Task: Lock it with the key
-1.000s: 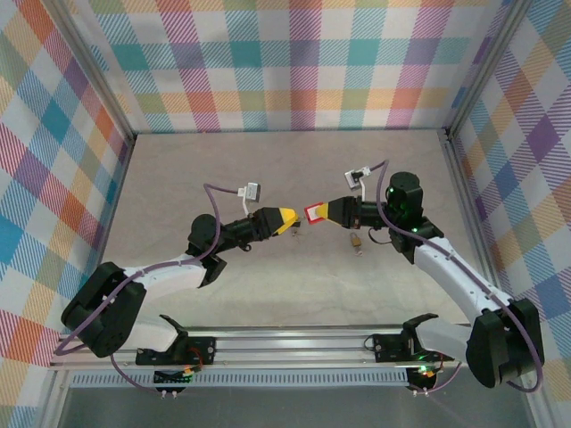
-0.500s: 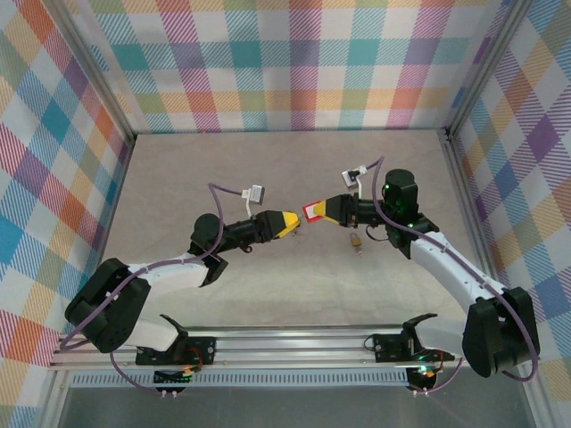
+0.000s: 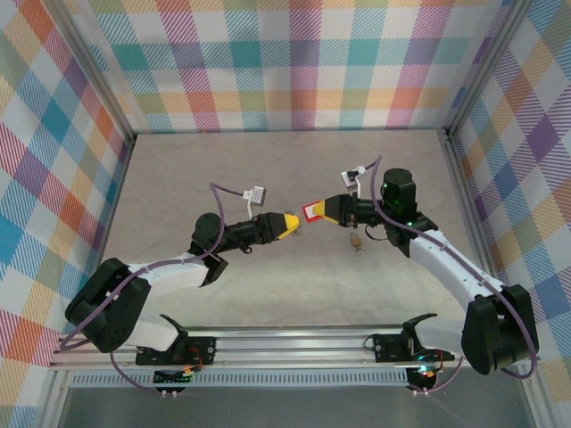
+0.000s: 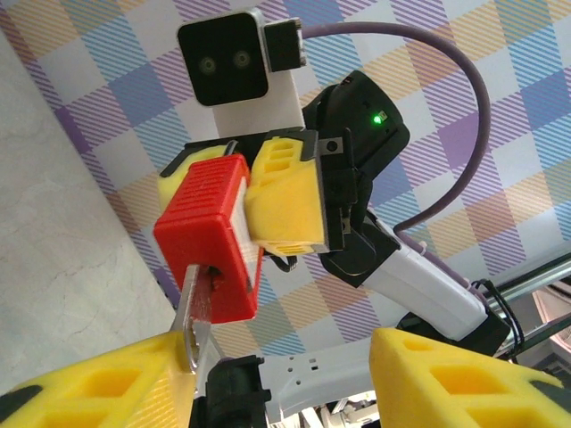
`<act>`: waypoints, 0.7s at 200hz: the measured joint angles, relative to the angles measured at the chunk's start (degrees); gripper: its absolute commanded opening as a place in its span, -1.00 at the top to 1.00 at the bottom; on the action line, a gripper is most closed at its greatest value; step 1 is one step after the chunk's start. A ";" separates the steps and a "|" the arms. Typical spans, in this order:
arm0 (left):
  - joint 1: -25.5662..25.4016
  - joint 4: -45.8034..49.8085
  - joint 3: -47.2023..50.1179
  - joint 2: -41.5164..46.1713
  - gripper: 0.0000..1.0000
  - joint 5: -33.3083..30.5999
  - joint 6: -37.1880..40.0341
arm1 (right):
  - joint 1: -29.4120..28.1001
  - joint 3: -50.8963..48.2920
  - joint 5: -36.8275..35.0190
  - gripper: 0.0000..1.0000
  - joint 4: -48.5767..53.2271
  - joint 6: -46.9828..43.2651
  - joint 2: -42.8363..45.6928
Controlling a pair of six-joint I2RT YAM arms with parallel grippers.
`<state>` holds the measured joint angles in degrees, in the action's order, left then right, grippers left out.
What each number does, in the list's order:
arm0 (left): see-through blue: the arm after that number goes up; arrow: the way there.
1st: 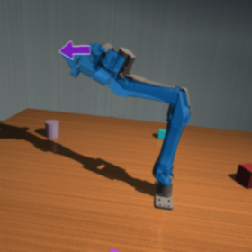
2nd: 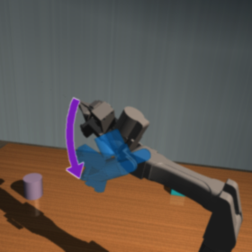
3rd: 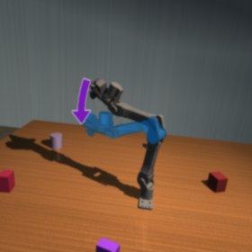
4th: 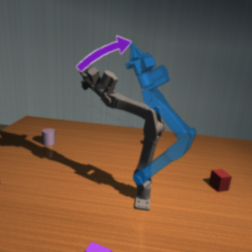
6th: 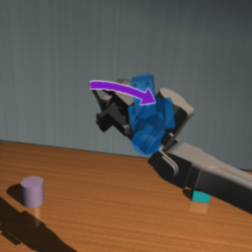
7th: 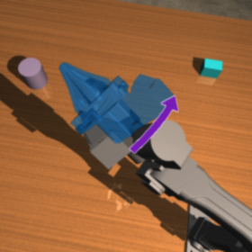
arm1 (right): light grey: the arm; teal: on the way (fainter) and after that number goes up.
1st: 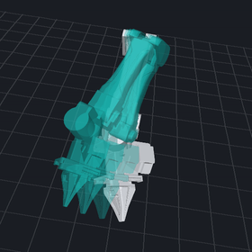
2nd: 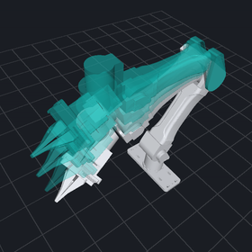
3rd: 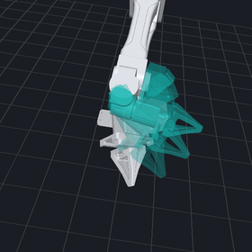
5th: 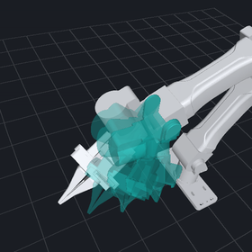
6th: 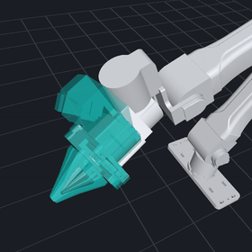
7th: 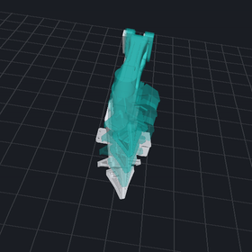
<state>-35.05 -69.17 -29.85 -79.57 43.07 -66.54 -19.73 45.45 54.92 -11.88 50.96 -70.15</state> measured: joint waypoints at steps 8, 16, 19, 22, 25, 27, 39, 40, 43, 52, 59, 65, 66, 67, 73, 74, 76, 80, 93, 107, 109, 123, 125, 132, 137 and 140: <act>0.00 0.00 0.00 -0.11 0.02 0.02 0.00 | -0.22 0.00 -0.04 1.00 0.02 -0.20 0.00; 0.00 0.04 0.00 -0.15 0.05 0.02 0.00 | -0.28 0.00 -0.07 1.00 0.02 -0.39 0.00; 0.00 0.04 0.00 -0.15 0.06 0.00 -0.02 | -0.35 0.00 -0.09 1.00 0.04 -0.42 0.00; 0.00 0.04 0.00 -0.20 0.06 0.00 0.00 | -0.39 0.00 -0.11 1.00 0.04 -0.42 0.00; 0.00 0.07 0.00 -0.20 0.07 0.00 -0.02 | -0.46 0.00 -0.15 1.00 0.04 -0.44 0.00; 0.00 0.09 0.00 -0.22 0.08 0.00 0.00 | -0.50 0.00 -0.20 1.00 0.04 -0.44 0.00; 0.00 0.13 0.00 -0.31 0.11 0.00 -0.02 | -0.59 0.00 -0.22 1.00 0.04 -0.50 0.00; 0.00 0.13 0.00 -0.31 0.11 0.00 -0.02 | -0.61 0.00 -0.24 1.00 0.04 -0.52 0.00; 0.00 0.13 0.00 -0.33 0.12 0.00 -0.04 | -0.61 0.00 -0.24 1.00 0.04 -0.59 0.00; 0.00 0.15 0.00 -0.42 0.12 0.00 0.00 | -0.63 0.00 -0.24 1.00 0.04 -0.63 0.00; 0.00 0.13 0.00 -0.50 0.12 0.00 0.00 | -0.72 0.00 -0.26 1.00 0.04 -0.63 0.00; 0.00 0.13 0.00 -0.55 0.12 0.00 0.00 | -0.81 0.00 -0.37 1.00 0.04 -0.63 0.00; 0.00 0.13 0.00 -0.55 0.13 0.00 0.00 | -0.83 0.00 -0.37 1.00 0.04 -0.63 0.00; 0.00 0.13 0.00 -0.57 0.13 0.00 0.00 | -0.87 0.00 -0.42 1.00 0.04 -0.63 0.00; 0.00 0.11 0.00 -0.59 0.13 0.00 0.00 | -1.01 0.00 -0.46 1.00 0.04 -0.63 0.00; 0.00 0.09 0.00 -0.59 0.13 0.00 0.00 | -1.01 0.00 -0.46 1.00 0.04 -0.66 0.00; 0.00 0.09 0.00 -0.59 0.13 0.00 -0.02 | -1.07 0.00 -0.48 1.00 0.04 -0.66 0.00; 0.00 0.02 0.00 -0.61 0.14 0.00 0.00 | -1.20 0.00 -0.48 1.00 0.04 -0.63 0.00; 0.00 -0.04 0.00 -0.63 0.17 0.00 -0.02 | -1.51 0.00 -0.66 1.00 0.04 -0.63 0.00; 0.00 -0.17 0.00 -0.83 0.25 0.00 -0.02 | -1.79 0.00 -0.72 1.00 0.00 -0.63 0.00; 0.00 -0.22 0.00 -0.87 0.26 0.02 -0.09 | -1.84 0.00 -0.74 1.00 -0.04 -0.61 0.00; 0.00 -0.28 -0.07 -1.33 0.30 0.02 -0.09 | -1.90 0.00 -0.90 1.00 -0.11 -0.61 -0.02; 0.00 -0.28 -0.09 -1.42 0.30 0.00 -0.09 | -1.92 0.00 -0.90 1.00 -0.11 -0.61 -0.04; 0.00 -0.28 -0.13 -1.62 0.31 0.02 -0.09 | -2.01 0.00 -1.01 1.00 -0.11 -0.59 -0.09; 0.00 -0.28 -0.17 -1.70 0.32 0.02 -0.09 | -2.08 0.00 -1.11 1.00 -0.11 -0.59 -0.13; 0.00 -0.28 -0.17 -1.70 0.33 0.00 -0.09 | -2.12 0.00 -1.11 1.00 -0.11 -0.59 -0.17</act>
<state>-35.05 -69.45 -30.02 -81.28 43.07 -66.63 -21.85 45.45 53.80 -11.99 50.37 -70.32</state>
